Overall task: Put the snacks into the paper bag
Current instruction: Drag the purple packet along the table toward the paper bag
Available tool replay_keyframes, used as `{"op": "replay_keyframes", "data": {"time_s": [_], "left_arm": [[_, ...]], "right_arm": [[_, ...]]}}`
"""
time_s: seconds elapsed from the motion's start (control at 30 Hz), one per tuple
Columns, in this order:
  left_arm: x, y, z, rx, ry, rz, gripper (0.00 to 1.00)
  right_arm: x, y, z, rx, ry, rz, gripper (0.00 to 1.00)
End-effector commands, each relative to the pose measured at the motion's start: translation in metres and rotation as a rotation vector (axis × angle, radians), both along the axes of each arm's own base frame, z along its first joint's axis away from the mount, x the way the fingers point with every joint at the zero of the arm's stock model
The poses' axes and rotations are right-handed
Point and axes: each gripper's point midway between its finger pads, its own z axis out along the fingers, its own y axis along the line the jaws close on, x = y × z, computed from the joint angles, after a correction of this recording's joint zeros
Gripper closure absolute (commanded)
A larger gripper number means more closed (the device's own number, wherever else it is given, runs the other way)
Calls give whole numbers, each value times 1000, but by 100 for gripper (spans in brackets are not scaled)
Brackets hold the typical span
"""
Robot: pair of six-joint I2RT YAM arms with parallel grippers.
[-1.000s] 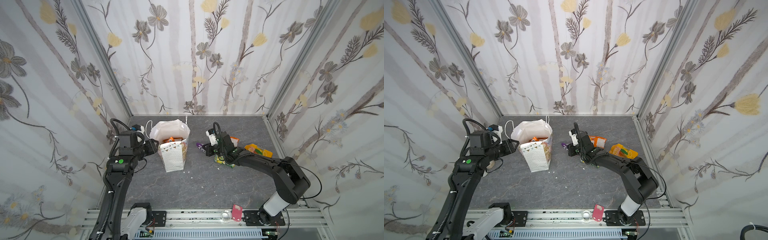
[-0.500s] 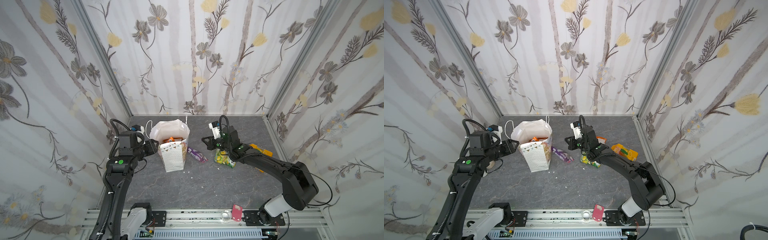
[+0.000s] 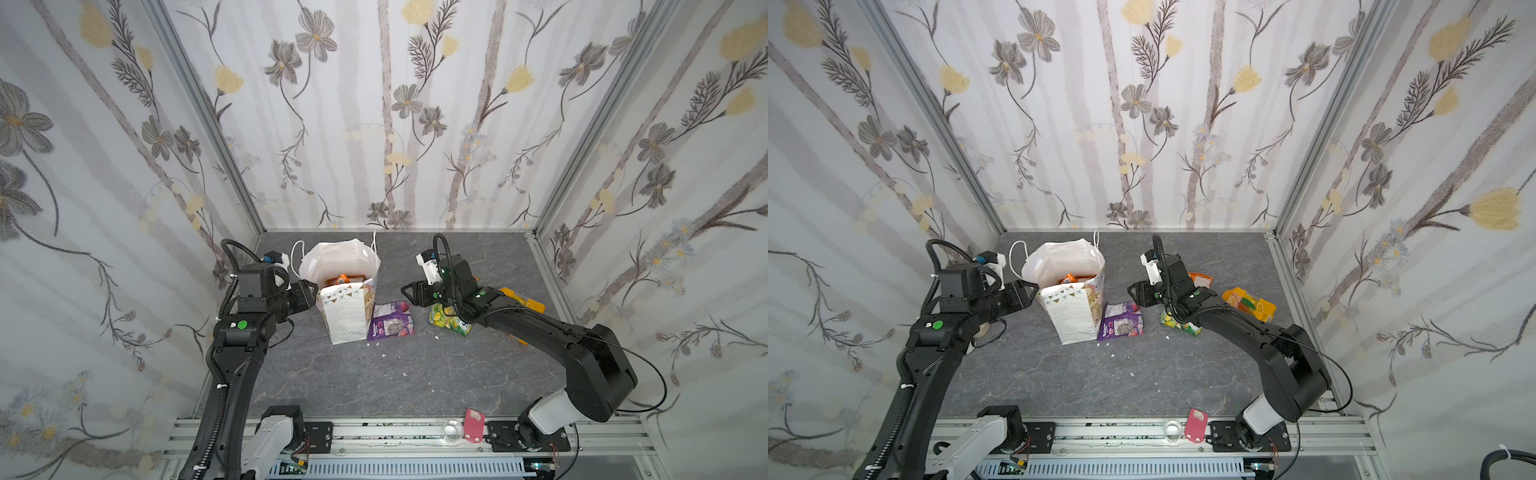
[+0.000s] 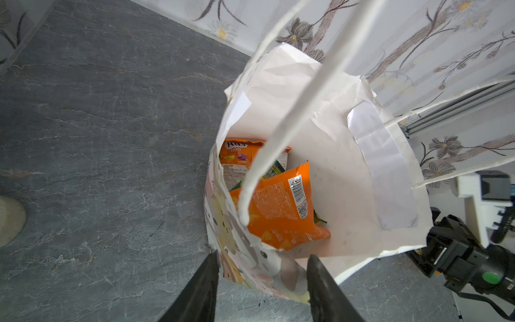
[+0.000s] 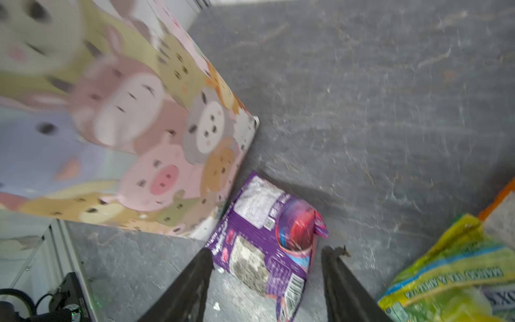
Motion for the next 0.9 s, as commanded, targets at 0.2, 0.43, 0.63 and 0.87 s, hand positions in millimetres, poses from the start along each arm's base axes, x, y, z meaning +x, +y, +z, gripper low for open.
{"op": "replay_keyframes", "data": {"time_s": [0.2,0.43,0.63,0.87], "left_arm": [[5,-1,6,2,-28,-11,49],[5,-2,8,-3,-33,-11,49],[5,1,11,5,-39,1,49],[11,6,18,-7,-45,50,47]], "right_arm": [[-44,-6,-63,-28,139,53,39],[-54,3,-70,-9,141,95,37],[-53,6,-89,-29,171,96,36],[-46,13,-93,-11,166,94,37]]}}
